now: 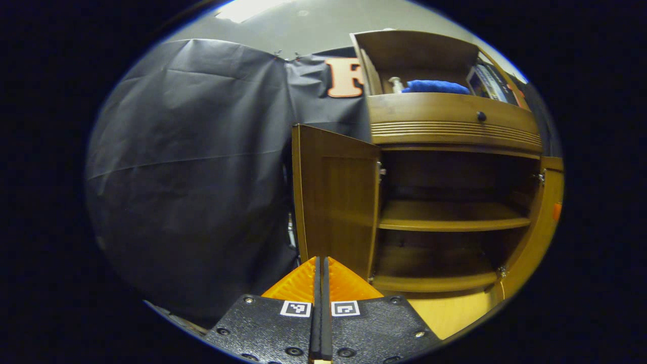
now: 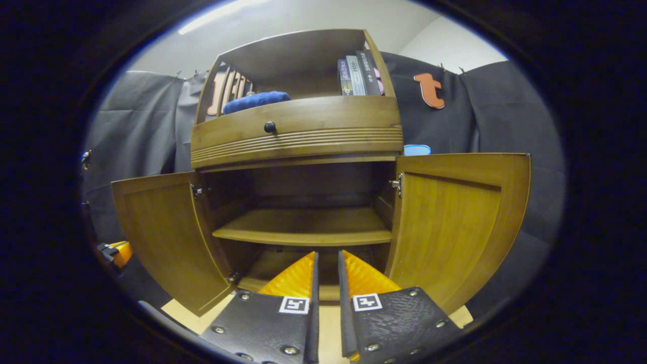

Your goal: Open the right door of the double-door shoe cabinet with the right hand, and open the left door with the left hand.

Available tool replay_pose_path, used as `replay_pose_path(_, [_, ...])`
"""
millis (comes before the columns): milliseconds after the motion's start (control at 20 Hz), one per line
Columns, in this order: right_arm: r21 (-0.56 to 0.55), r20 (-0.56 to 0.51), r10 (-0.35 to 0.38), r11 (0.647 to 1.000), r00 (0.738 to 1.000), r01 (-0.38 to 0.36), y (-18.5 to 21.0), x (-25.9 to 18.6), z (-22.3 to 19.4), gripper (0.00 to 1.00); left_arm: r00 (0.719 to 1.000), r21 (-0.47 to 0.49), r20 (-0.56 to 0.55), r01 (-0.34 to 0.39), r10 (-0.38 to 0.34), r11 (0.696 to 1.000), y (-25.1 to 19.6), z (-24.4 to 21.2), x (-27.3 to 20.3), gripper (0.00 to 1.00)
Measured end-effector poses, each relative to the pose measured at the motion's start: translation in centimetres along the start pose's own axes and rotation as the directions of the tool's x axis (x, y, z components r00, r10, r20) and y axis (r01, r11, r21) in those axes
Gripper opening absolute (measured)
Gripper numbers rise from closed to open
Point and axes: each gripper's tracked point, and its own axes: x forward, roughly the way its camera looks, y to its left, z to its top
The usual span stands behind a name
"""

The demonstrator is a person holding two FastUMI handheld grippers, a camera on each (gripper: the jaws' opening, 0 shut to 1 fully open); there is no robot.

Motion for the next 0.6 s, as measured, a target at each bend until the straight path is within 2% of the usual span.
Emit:
replay_pose_path(50, [-0.002, 0.007, 0.003, 1.0, 1.0, -0.003, 0.2, -0.3, 0.2, 0.17, 0.999, -0.004, 0.019, 0.046, -0.046, 0.999, -1.6, 0.5, -0.3, 0.05])
replay_pose_path(100, [-0.004, 0.014, 0.005, 1.0, 1.0, -0.005, 0.2, -0.6, 0.5, 0.17, 0.995, -0.011, 0.035, 0.098, -0.097, 0.995, -3.2, 1.2, -0.3, 0.0])
replay_pose_path(250, [0.0, 0.05, 0.007, 1.0, 0.999, -0.007, 0.6, -1.4, 2.0, 0.17, 0.973, -0.032, 0.04, 0.228, -0.227, 0.973, -8.1, 2.9, -0.1, 0.01])
replay_pose_path(600, [0.011, 0.15, -0.035, 0.999, 0.988, 0.034, -0.4, -3.3, 5.7, 0.17, 0.908, -0.038, 0.154, 0.4, -0.39, 0.916, -16.1, 9.1, -0.4, 0.01])
